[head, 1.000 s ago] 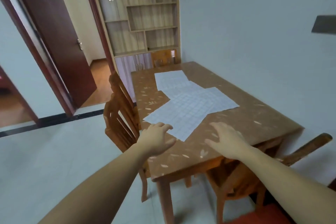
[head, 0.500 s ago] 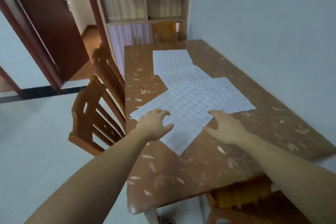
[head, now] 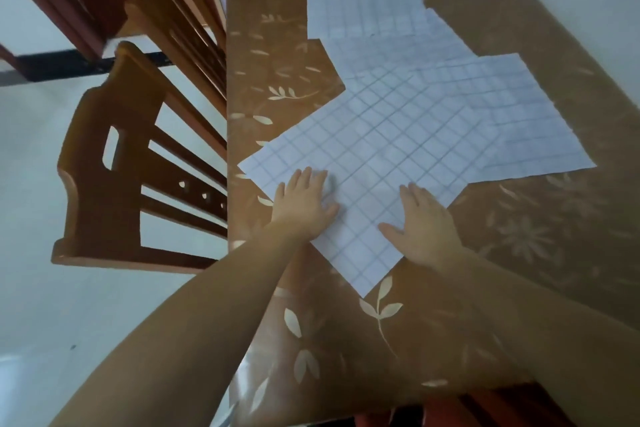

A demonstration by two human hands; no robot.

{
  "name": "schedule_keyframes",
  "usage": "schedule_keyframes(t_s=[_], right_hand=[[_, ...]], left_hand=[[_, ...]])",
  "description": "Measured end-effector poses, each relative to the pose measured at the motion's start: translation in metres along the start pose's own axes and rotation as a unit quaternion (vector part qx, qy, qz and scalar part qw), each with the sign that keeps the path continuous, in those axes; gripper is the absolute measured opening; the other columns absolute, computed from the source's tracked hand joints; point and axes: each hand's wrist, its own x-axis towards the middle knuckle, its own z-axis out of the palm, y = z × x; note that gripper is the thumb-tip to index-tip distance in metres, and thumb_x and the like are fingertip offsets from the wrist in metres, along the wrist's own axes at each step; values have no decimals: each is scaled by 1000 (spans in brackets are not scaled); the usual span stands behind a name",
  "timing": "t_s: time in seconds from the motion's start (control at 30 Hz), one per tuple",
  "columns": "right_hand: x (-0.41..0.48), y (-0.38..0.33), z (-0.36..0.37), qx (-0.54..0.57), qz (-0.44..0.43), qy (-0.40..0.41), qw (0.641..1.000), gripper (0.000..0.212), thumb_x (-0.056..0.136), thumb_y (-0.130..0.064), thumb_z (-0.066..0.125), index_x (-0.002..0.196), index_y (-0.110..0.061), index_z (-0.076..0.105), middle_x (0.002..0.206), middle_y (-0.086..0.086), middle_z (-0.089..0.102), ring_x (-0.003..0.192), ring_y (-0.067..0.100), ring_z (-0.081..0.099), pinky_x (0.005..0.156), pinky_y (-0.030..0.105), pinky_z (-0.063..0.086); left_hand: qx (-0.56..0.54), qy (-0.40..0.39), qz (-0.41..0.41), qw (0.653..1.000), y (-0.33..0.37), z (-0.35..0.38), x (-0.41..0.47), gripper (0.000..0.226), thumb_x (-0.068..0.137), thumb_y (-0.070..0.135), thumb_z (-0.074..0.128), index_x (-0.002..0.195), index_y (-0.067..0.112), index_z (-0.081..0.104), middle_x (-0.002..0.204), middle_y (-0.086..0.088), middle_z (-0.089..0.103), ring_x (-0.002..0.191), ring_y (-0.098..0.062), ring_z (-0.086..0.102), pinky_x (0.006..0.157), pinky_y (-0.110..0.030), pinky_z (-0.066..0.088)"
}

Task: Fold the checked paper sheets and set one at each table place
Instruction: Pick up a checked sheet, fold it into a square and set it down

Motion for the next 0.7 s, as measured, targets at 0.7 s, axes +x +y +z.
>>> schedule_keyframes(t_s=[0.7], right_hand=[[0,9,62,13,-87,209,974,43,89,-44,48,116,-18,70,125,-2,68,120,14,61,103,37,23]], left_hand=[[-58,86,-48,993,23,70,-30,61,101,48,30,156,22,19,166,1,4,152,-18,-7,121,-42,-9]])
